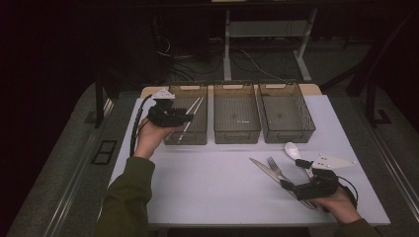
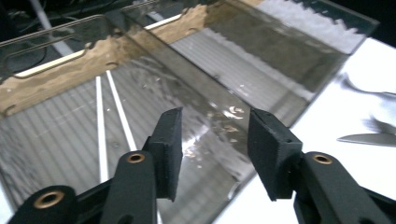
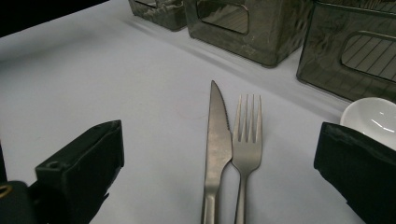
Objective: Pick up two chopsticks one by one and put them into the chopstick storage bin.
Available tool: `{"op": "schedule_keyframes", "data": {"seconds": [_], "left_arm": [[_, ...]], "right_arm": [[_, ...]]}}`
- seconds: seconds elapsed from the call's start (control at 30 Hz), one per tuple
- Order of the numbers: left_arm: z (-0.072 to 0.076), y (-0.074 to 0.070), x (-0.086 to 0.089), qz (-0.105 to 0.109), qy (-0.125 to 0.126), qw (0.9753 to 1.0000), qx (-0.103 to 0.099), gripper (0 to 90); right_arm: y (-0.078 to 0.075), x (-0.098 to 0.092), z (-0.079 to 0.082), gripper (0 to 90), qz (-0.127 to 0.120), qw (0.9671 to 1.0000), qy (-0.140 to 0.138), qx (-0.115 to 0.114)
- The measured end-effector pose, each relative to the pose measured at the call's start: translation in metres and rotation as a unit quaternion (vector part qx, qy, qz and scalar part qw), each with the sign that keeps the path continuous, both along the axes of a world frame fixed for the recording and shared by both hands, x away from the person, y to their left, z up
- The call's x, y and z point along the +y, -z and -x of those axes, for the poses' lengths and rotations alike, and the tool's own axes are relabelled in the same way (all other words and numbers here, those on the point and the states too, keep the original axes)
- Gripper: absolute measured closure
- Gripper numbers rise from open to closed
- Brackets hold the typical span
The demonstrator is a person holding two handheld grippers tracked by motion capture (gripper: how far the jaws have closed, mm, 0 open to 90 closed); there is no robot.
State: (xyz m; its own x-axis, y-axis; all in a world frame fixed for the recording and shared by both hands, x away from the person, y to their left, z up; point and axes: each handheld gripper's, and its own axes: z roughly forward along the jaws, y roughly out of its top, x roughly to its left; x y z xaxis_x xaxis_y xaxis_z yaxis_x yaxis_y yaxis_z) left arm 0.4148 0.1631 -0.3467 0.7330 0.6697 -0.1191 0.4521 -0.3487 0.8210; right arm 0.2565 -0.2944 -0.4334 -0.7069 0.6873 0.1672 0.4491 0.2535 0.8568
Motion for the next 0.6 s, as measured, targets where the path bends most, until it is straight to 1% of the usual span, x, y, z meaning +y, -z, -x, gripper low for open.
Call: {"op": "schedule_keyframes", "data": {"seconds": [0.1, 0.2, 0.23, 0.33, 0.5, 0.6], "left_arm": [[0.013, -0.002, -0.002, 0.0, 0.012, 0.9999, -0.006, 48.0], [0.026, 0.0, -0.002, 0.001, 0.023, 0.9997, -0.012, 44.6], [0.031, 0.001, -0.002, 0.005, 0.025, 0.9996, -0.013, 43.5], [0.043, 0.006, -0.001, 0.018, 0.028, 0.9993, -0.016, 40.5], [0.062, 0.015, 0.001, 0.024, 0.032, 0.9989, -0.026, 36.1], [0.072, 0.019, 0.0, 0.021, 0.034, 0.9988, -0.029, 34.4]], "right_arm": [[0.0, 0.0, 0.0, 1.7, 0.001, 1.0, 0.0, 0.0], [0.0, 0.0, 0.0, 1.7, 0.001, 1.0, 0.001, 0.0], [0.0, 0.0, 0.0, 1.7, 0.001, 1.0, 0.0, 0.0], [0.0, 0.0, 0.0, 1.7, 0.001, 1.0, 0.0, -0.001], [0.0, 0.0, 0.0, 1.8, 0.002, 1.0, 0.001, 0.0], [0.0, 0.0, 0.0, 1.7, 0.001, 1.0, 0.001, 0.0]]}}
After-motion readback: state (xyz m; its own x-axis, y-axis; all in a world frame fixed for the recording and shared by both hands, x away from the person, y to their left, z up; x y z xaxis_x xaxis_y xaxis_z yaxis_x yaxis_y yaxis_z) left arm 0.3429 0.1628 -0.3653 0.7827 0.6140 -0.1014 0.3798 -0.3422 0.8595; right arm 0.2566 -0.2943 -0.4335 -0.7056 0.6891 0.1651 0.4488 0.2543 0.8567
